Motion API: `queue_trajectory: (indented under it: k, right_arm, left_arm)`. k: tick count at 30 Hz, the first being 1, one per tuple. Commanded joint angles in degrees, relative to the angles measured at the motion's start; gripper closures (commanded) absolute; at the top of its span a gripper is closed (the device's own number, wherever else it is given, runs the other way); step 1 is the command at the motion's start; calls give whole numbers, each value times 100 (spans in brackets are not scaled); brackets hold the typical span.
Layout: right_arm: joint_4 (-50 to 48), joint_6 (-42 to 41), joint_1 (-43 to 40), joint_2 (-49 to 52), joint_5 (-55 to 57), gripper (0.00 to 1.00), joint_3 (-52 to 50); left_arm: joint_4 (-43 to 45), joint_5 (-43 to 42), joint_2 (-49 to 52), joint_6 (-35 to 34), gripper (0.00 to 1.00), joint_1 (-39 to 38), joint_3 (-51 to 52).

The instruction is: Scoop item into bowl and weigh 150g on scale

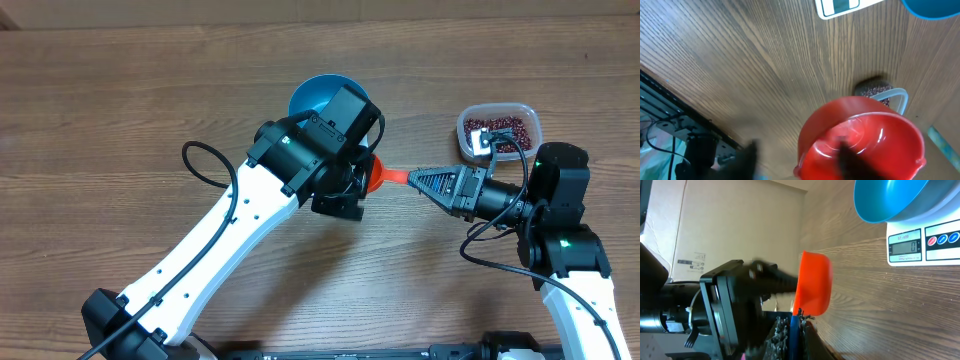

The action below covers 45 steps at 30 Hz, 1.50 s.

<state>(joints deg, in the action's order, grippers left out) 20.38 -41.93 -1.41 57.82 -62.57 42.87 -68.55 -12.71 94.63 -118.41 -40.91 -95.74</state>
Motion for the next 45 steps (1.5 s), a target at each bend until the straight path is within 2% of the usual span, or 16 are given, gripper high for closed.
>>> queue_trajectory:
  k: [1,8,12,16,23,28,33,37,38,39,42,43,45]
  right_arm:
    - [-31,131,28,-15,-2,96,144]
    - [9,190,28,-15,70,96,144]
    - [258,260,28,-15,422,96,144]
    - [382,428,28,-15,625,96,144]
    - [599,710,28,-17,1014,96,146]
    - [780,800,28,-28,1379,96,149]
    - [1012,907,28,-66,1565,96,278]
    - [1862,1119,28,-122,2402,96,667]
    - [2127,1187,28,-138,2667,96,793]
    - [2409,1228,28,-153,2957,96,942]
    - [3265,1298,28,-192,3928,96,1449]
    - [3526,1375,28,-197,4190,96,1626]
    - [3875,1394,28,-225,4538,96,1867]
  left_arm:
    - [-17,-46,50,-35,0,-37,-107]
    - [-39,-46,39,61,0,-37,-111]
    - [-39,31,-66,555,0,-26,-131]
    - [-116,625,-289,1193,1,-26,-146]
    - [-446,1521,-726,2761,1,-26,-146]
    - [-719,2092,-863,4240,0,-26,-146]
    - [-800,2227,-848,5493,0,-26,-144]
    - [-800,2212,-848,6343,0,-26,-144]
    - [-798,2212,-848,6461,7,-26,-144]
    - [-796,2212,-848,6579,26,-26,-144]
    - [-780,2236,-848,6885,90,-26,-144]
    - [-765,2240,-848,6977,96,-26,-144]
    - [-750,2352,-848,7066,96,-28,-144]
